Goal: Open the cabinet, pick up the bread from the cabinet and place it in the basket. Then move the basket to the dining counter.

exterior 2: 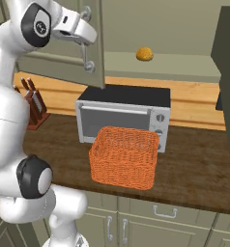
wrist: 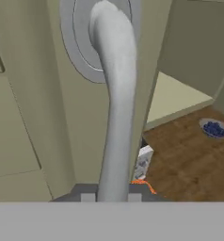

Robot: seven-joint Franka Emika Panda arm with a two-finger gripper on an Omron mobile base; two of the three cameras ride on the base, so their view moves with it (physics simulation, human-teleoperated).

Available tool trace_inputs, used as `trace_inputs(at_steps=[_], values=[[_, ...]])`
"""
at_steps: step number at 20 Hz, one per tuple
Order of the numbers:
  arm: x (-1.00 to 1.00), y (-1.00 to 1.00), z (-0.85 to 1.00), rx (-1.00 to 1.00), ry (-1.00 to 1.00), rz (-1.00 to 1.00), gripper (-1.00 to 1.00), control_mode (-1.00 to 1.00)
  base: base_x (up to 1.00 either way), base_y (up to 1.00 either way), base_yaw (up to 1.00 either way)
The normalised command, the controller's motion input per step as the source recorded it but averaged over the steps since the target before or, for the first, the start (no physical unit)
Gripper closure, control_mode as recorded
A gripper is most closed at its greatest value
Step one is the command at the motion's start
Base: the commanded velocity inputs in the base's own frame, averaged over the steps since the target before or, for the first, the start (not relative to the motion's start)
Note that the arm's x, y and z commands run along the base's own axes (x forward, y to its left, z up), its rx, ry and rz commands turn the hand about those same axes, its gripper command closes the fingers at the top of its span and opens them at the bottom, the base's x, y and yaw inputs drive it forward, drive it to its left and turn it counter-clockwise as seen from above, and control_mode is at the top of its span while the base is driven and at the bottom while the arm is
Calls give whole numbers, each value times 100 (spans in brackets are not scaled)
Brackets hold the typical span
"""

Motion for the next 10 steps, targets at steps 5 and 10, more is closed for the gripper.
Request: trace_inputs(at_steps=[5,10], values=[[-100,88,-18,-2,-5,-41,100,-100,0,0,0],[-100,91,0,-1,-6,-24,100,-100,0,0,0]])
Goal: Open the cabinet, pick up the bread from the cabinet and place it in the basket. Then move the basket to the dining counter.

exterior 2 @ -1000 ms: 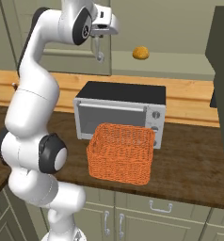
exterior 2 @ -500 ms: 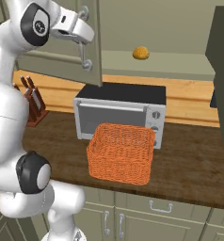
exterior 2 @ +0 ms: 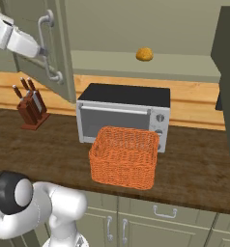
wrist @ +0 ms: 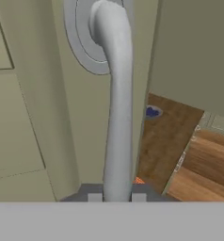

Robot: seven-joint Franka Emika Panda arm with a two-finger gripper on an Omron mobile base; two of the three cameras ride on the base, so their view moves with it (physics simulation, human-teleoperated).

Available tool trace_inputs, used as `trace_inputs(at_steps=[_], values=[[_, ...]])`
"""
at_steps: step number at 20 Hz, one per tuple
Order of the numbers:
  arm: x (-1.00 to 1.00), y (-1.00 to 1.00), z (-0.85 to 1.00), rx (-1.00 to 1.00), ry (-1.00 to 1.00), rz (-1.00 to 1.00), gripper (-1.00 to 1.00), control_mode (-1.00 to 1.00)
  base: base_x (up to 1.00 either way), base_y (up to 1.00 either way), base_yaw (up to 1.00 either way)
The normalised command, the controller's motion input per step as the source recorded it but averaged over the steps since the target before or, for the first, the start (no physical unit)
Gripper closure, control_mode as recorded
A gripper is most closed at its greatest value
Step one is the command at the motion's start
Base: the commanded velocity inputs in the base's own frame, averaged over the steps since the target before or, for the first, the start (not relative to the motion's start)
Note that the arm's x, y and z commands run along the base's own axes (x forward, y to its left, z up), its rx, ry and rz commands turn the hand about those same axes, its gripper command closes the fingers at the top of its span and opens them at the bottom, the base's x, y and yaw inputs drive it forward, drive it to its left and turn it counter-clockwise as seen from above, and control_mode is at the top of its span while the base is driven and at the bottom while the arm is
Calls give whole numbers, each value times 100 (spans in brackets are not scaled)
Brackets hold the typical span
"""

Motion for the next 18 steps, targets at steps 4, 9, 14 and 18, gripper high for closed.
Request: trace_inputs(at_steps=[4,9,14,18], values=[[-75,81,-1,-2,-1,-17,100,-100,0,0,0],[-23,37,-2,0,0,-6,100,-100,0,0,0],[0,3,0,0,-5,0,-100,-100,0,0,0],[1,0,0,0,-1,0,-100,-100,0,0,0]])
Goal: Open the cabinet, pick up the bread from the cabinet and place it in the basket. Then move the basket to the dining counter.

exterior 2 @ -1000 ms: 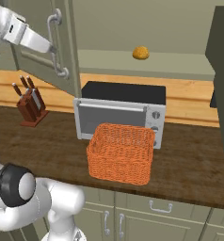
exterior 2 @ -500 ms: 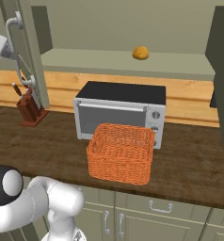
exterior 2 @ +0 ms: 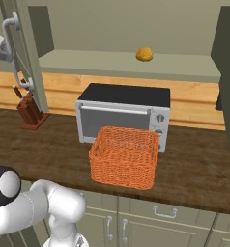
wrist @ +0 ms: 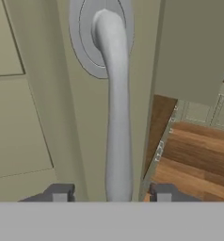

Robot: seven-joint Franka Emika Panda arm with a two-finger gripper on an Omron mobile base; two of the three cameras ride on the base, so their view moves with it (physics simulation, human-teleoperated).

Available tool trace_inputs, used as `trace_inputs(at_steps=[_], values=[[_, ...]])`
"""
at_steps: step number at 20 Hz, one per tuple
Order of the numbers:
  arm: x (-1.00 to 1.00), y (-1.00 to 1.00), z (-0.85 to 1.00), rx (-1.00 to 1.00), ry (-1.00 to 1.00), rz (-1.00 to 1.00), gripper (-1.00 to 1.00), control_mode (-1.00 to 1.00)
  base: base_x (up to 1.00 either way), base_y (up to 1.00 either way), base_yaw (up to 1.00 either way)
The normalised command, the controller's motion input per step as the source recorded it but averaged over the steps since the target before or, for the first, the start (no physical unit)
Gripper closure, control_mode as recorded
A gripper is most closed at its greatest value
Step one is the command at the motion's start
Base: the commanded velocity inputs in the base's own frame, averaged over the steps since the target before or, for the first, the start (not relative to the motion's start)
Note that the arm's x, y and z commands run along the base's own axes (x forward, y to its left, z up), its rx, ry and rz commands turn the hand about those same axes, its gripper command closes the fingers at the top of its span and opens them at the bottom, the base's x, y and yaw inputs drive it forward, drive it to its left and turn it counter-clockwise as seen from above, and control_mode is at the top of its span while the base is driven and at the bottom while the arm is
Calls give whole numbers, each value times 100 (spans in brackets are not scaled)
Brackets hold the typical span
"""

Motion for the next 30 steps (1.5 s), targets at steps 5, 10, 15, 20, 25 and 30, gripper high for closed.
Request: trace_inputs(at_steps=[5,10,15,20,25,30], values=[[-16,-1,-3,0,0,2,-100,-100,0,0,0],[-65,-1,0,0,-2,18,-100,-100,0,0,0],[-64,-3,0,2,-4,28,-100,-100,0,0,0],[-51,-45,0,18,-6,49,-100,-100,0,0,0],[-53,-37,0,25,-1,49,-100,-100,0,0,0],[-19,-79,-8,48,-1,36,-100,-100,0,0,0]])
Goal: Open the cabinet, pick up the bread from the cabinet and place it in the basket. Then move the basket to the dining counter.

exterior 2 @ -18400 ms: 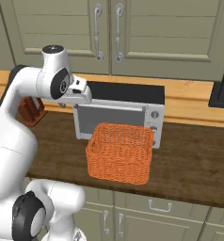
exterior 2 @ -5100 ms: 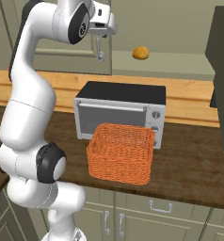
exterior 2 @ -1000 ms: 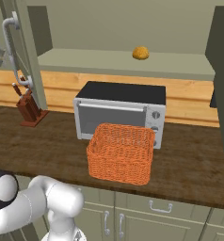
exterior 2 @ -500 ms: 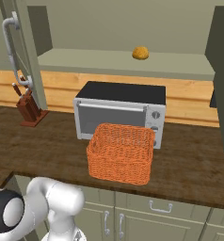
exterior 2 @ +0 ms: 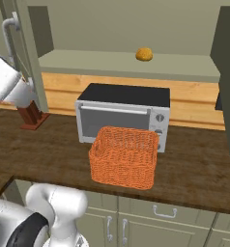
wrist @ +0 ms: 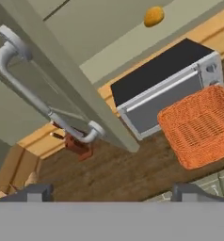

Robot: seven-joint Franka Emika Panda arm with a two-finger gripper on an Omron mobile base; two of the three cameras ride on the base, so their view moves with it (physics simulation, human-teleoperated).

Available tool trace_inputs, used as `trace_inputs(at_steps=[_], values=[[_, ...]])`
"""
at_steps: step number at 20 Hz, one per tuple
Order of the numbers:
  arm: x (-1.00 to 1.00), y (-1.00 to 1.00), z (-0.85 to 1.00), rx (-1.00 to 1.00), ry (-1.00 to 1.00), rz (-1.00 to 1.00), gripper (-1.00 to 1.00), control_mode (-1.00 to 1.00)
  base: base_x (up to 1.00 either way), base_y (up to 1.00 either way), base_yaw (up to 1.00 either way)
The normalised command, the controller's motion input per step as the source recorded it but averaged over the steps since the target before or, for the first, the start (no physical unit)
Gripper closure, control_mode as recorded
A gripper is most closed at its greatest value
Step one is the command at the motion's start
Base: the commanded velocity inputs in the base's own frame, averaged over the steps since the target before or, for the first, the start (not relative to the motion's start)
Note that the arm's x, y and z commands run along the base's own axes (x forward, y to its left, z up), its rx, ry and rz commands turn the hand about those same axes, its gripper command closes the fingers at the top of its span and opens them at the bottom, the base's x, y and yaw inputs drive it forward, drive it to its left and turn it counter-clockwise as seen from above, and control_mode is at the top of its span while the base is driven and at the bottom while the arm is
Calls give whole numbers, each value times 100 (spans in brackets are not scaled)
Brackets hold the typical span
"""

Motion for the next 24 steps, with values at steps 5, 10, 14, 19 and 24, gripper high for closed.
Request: trace_inputs(at_steps=[5,10,14,19,24], values=[[30,-93,-25,75,2,27,-100,-100,0,0,0],[70,-22,-30,63,6,27,-100,-100,0,0,0],[84,25,-9,29,0,35,-100,-100,0,0,0],[80,34,-9,11,1,31,-100,-100,0,0,0],[58,33,-22,-1,0,21,-100,-100,0,0,0]])
